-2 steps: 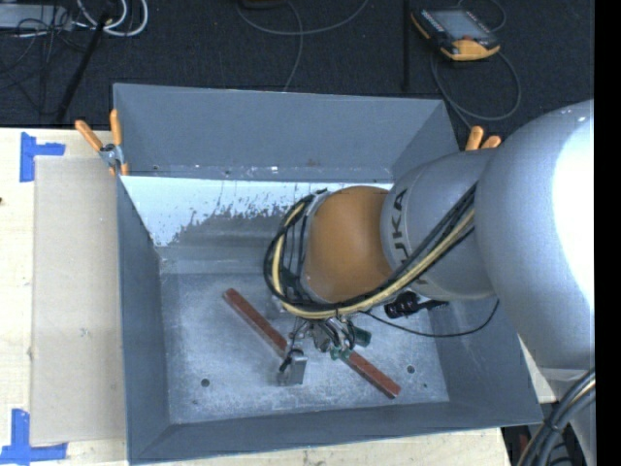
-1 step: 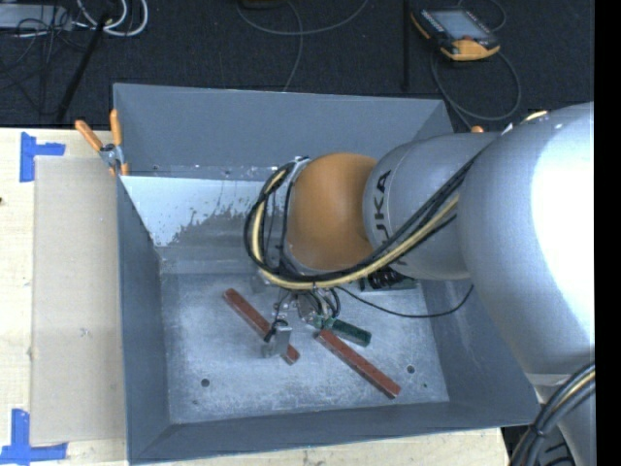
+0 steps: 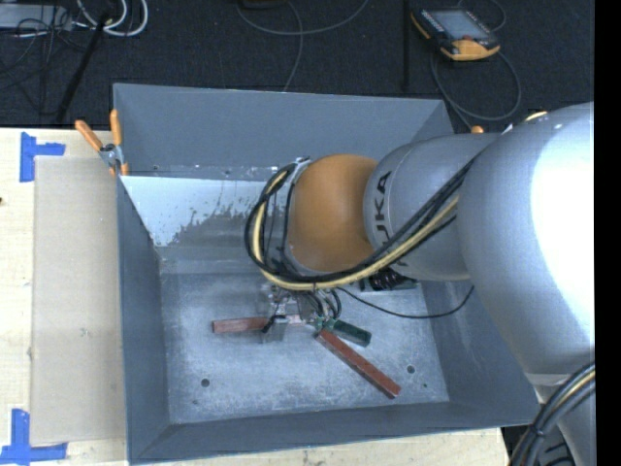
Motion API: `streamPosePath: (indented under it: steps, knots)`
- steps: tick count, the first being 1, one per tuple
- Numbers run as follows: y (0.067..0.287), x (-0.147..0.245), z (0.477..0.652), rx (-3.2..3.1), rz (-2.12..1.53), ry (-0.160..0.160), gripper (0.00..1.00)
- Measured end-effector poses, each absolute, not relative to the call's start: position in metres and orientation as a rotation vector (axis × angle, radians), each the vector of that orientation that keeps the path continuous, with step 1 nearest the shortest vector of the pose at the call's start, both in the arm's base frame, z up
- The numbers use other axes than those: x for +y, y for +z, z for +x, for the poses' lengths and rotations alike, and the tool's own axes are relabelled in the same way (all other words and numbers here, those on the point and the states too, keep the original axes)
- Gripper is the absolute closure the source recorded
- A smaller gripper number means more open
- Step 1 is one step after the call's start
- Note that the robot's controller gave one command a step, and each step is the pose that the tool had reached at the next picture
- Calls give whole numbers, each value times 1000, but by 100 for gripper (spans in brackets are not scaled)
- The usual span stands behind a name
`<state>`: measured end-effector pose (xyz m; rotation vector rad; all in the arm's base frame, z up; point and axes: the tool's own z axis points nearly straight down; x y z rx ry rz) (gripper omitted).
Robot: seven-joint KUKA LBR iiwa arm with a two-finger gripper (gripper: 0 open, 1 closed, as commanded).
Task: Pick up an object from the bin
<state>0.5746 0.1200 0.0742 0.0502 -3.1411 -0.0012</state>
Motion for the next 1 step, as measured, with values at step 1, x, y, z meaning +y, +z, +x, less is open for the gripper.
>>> streamPosePath:
  steps: [1]
  knots:
    - [267,152,556,-3150,-8,-5,100]
